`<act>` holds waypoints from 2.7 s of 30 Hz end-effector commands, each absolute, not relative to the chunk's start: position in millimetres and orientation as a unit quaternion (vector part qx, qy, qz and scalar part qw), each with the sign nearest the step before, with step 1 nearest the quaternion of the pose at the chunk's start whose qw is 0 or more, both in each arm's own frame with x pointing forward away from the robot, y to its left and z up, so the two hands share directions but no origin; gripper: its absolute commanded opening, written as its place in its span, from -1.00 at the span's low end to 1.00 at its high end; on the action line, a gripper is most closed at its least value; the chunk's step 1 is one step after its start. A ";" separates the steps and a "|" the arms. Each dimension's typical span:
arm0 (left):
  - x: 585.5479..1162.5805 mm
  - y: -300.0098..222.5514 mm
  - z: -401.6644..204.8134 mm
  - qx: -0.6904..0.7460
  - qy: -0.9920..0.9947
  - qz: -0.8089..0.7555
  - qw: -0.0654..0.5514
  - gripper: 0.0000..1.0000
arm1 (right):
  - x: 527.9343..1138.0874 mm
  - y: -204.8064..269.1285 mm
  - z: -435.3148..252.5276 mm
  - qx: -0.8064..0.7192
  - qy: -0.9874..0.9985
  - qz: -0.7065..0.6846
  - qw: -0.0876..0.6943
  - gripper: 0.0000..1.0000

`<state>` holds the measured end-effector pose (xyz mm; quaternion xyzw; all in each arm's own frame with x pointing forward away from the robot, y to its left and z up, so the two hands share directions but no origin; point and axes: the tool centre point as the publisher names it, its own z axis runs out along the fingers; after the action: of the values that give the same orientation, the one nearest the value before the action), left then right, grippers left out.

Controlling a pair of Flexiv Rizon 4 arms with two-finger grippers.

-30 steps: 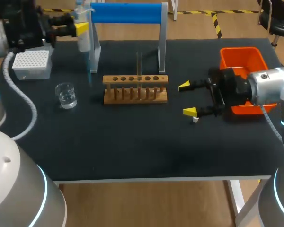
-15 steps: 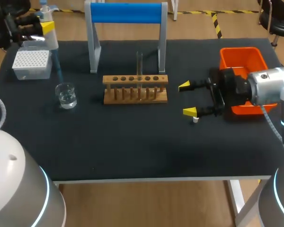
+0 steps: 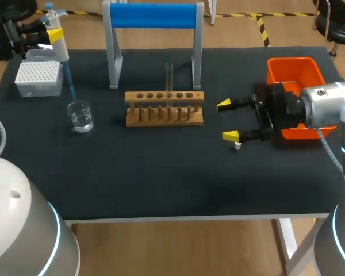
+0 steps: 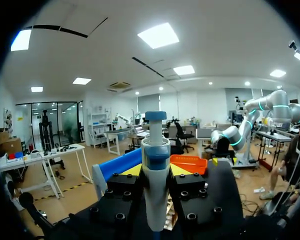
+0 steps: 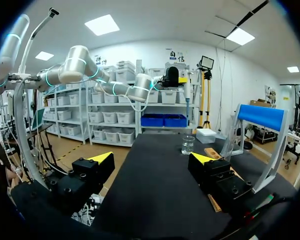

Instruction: Invert the test tube, pick up the pipette, mount the tip to pipette, aspirate from beaker and dispense into the tube, eject the tip, return the pipette, and cap with the stopper.

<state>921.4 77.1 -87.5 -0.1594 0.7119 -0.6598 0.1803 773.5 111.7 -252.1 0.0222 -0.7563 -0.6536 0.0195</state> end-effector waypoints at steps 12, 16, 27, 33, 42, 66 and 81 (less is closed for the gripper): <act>926.2 76.3 -90.1 -0.157 0.710 -0.663 0.178 -1.00 | 772.5 111.7 -251.3 0.022 -0.757 -0.653 0.019 1.00; 926.2 76.3 -90.1 -0.157 0.710 -0.663 0.178 -1.00 | 772.5 111.7 -251.3 0.022 -0.757 -0.653 0.019 1.00; 926.2 76.3 -90.1 -0.157 0.710 -0.663 0.178 -1.00 | 772.5 111.7 -251.3 0.022 -0.757 -0.653 0.019 1.00; 926.2 76.3 -90.1 -0.157 0.710 -0.663 0.178 -1.00 | 772.5 111.7 -251.3 0.022 -0.757 -0.653 0.019 1.00; 926.2 76.3 -90.1 -0.157 0.710 -0.663 0.178 -1.00 | 772.5 111.7 -251.3 0.022 -0.757 -0.653 0.019 1.00; 926.2 76.3 -90.1 -0.157 0.710 -0.663 0.178 -1.00 | 765.9 297.8 -257.2 -0.025 -0.809 -0.588 0.007 1.00; 926.2 76.3 -90.1 -0.157 0.710 -0.663 0.178 -1.00 | 768.5 358.6 -274.9 -0.033 -0.820 -0.572 -0.007 1.00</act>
<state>926.7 76.9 -89.9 -0.1573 0.7105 -0.6628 0.1765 769.3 315.7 -261.6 -0.0280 -0.8147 -0.5792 0.0026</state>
